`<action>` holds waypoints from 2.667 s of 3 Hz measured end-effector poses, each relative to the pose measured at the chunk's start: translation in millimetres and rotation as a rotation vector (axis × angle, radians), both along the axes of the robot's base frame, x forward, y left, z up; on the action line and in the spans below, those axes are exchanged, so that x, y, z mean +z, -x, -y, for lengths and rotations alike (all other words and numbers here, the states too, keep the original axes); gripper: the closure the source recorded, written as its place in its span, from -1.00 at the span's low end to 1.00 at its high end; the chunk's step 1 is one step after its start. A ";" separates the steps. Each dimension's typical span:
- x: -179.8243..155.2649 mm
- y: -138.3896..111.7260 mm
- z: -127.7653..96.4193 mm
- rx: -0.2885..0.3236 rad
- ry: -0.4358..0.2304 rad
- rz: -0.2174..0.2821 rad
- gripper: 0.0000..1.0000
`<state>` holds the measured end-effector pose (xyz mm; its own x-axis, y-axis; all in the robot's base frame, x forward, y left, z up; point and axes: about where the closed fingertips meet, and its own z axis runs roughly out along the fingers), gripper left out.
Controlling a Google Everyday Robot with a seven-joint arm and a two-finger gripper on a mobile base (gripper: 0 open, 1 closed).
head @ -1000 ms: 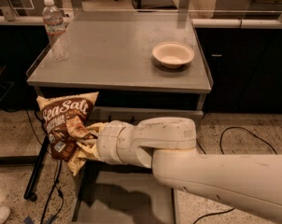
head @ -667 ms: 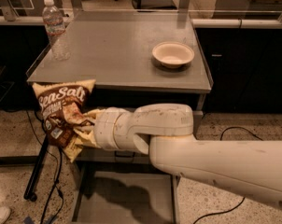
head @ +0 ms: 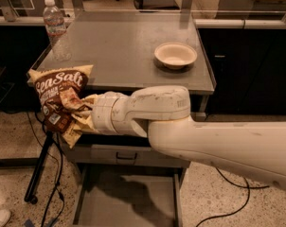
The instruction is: Pick brown chip bag from bottom drawer and place on counter
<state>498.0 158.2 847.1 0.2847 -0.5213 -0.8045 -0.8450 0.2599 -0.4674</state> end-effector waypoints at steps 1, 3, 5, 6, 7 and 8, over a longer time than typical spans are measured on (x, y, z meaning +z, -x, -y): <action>6.8 -15.1 8.0 -0.017 -0.003 0.003 1.00; 55.1 -73.2 42.2 -0.060 0.002 0.022 1.00; 108.9 -118.0 79.7 -0.126 -0.013 0.078 1.00; 112.7 -119.2 81.2 -0.121 0.001 0.101 1.00; 110.5 -129.1 83.2 -0.119 0.008 0.106 1.00; 108.2 -152.3 85.8 -0.127 0.021 0.097 1.00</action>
Offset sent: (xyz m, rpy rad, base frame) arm 0.0887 -0.0478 0.0761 -0.0103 -0.0018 -0.0639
